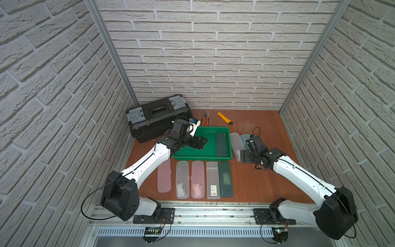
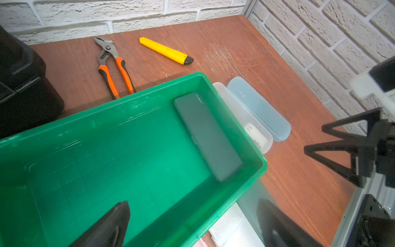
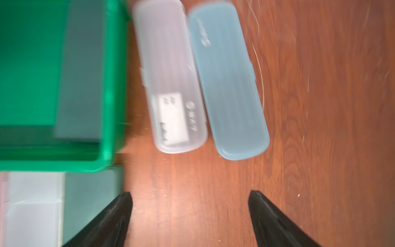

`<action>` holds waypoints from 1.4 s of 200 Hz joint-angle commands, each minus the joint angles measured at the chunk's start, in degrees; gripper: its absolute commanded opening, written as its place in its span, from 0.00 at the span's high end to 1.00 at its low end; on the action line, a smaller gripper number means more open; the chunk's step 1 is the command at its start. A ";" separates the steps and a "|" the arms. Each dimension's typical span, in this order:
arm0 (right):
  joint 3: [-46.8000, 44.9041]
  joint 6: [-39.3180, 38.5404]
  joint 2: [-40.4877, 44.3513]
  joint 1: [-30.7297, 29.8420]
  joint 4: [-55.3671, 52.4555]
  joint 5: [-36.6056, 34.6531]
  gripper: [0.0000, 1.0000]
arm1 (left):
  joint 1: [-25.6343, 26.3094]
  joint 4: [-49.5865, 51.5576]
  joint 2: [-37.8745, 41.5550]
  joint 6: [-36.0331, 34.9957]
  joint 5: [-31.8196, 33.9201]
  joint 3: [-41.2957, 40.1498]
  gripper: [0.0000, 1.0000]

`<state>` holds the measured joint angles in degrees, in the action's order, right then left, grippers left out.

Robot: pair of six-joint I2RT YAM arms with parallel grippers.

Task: Put the pencil case into the storage box
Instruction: Pick up the pencil case from the center of the board.

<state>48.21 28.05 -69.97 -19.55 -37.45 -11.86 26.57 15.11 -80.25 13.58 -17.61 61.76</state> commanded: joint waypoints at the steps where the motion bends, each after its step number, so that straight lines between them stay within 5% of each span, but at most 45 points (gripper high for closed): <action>1: 0.68 -1.85 -1.16 5.00 6.59 8.68 0.10 | -0.77 0.33 -0.88 0.50 0.65 2.21 0.02; 53: 9.82 -6.14 -14.82 12.73 2.64 8.79 0.11 | -0.22 1.33 -1.44 0.39 0.46 2.84 0.01; 177: 19.59 -10.42 -34.08 16.23 1.97 8.53 0.10 | 1.38 2.53 -2.64 0.58 -0.02 3.81 0.02; 280: 14.21 -9.64 -30.76 24.57 2.95 11.71 0.12 | 2.95 3.20 -3.43 0.13 0.61 4.38 0.01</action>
<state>66.11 18.87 -103.90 5.08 -32.56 1.58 29.32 18.61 -83.33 13.74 -17.17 64.55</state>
